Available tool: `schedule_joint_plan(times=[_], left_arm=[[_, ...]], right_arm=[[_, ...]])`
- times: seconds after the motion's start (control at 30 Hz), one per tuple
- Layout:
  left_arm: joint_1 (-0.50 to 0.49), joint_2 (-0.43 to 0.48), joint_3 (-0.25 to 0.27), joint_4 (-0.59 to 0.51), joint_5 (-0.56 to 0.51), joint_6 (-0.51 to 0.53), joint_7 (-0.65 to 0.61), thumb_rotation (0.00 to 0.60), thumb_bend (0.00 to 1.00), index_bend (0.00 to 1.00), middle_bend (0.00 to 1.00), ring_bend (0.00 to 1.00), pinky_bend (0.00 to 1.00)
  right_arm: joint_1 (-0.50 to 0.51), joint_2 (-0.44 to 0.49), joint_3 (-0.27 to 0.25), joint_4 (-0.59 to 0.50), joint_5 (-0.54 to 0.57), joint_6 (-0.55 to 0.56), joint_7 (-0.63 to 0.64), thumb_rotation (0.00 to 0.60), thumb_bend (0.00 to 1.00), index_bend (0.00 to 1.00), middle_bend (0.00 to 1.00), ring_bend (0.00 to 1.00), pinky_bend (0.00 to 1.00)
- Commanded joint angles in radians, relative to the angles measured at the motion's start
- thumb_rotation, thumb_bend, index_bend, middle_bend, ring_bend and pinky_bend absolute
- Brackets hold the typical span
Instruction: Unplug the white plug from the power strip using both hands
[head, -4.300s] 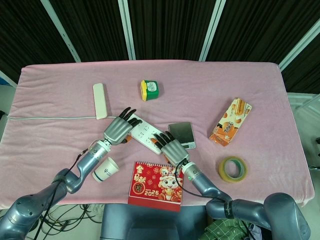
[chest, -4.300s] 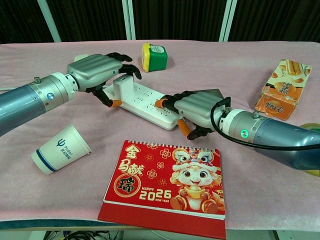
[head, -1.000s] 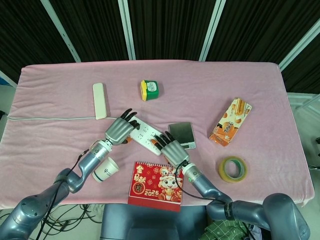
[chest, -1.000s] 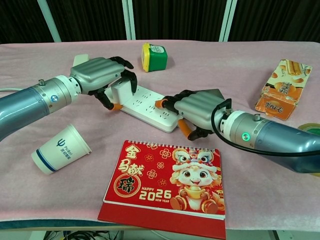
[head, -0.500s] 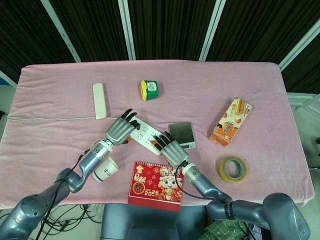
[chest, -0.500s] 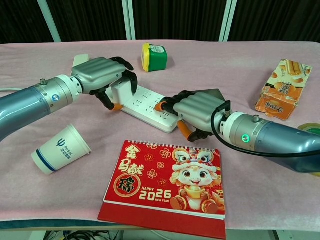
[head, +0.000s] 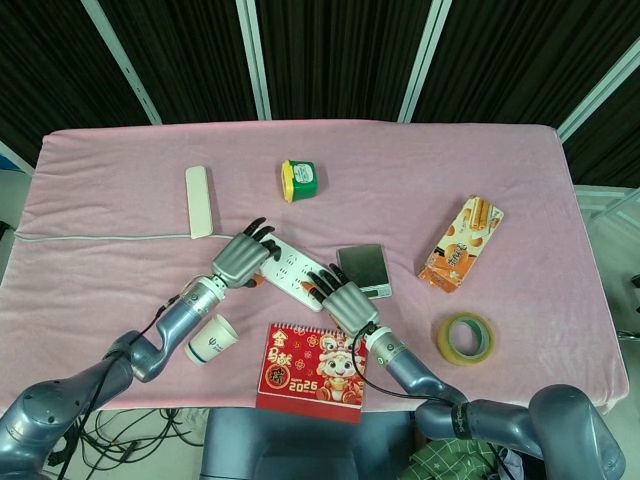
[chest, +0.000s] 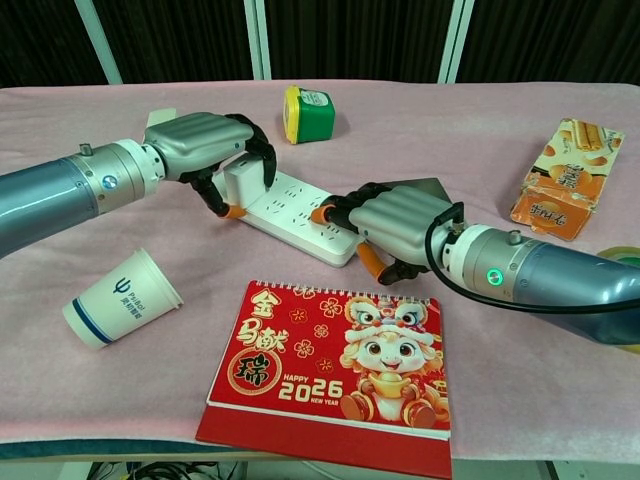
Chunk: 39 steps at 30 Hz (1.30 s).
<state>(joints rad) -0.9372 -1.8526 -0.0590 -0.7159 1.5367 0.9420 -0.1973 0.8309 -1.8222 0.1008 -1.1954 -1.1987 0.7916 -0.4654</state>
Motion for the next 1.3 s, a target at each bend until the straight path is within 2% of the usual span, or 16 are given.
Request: schedule_joint_plan(times=[0.03, 0.33, 0.67, 0.93, 1.13, 1.3], left_arm=[[-0.008, 0.033, -0.013, -0.043, -0.019, -0.03, 0.023, 0.6, 0.63, 0.57, 0.61, 0.13, 0.07], [-0.038, 0.109, -0.053, -0.155, -0.102, -0.172, 0.054, 0.6, 0.63, 0.59, 0.62, 0.14, 0.07], [-0.063, 0.177, -0.076, -0.247, -0.197, -0.306, 0.155, 0.6, 0.63, 0.59, 0.62, 0.14, 0.07], [-0.063, 0.184, -0.1, -0.277, -0.24, -0.291, 0.213, 0.6, 0.64, 0.6, 0.64, 0.15, 0.07], [-0.041, 0.164, -0.09, -0.267, -0.226, -0.229, 0.239, 0.6, 0.64, 0.62, 0.65, 0.17, 0.1], [-0.024, 0.131, -0.088, -0.234, -0.197, -0.16, 0.212, 0.6, 0.64, 0.63, 0.66, 0.19, 0.14]], right_arm=[[0.0, 0.002, 0.0, -0.002, 0.001, 0.0, -0.001, 0.6, 0.78, 0.3, 0.25, 0.22, 0.04], [0.0, 0.007, 0.0, -0.008, 0.006, 0.0, -0.008, 0.6, 0.78, 0.3, 0.25, 0.22, 0.04], [0.003, 0.012, -0.003, -0.013, 0.012, -0.009, -0.01, 0.6, 0.78, 0.3, 0.25, 0.22, 0.04], [0.003, 0.016, -0.004, -0.014, 0.016, -0.011, -0.012, 0.6, 0.78, 0.3, 0.25, 0.22, 0.04], [0.001, 0.019, -0.005, -0.015, 0.017, -0.008, -0.011, 0.6, 0.78, 0.3, 0.25, 0.22, 0.04], [0.001, 0.025, -0.006, -0.019, 0.018, -0.009, -0.011, 0.6, 0.78, 0.3, 0.25, 0.22, 0.04]])
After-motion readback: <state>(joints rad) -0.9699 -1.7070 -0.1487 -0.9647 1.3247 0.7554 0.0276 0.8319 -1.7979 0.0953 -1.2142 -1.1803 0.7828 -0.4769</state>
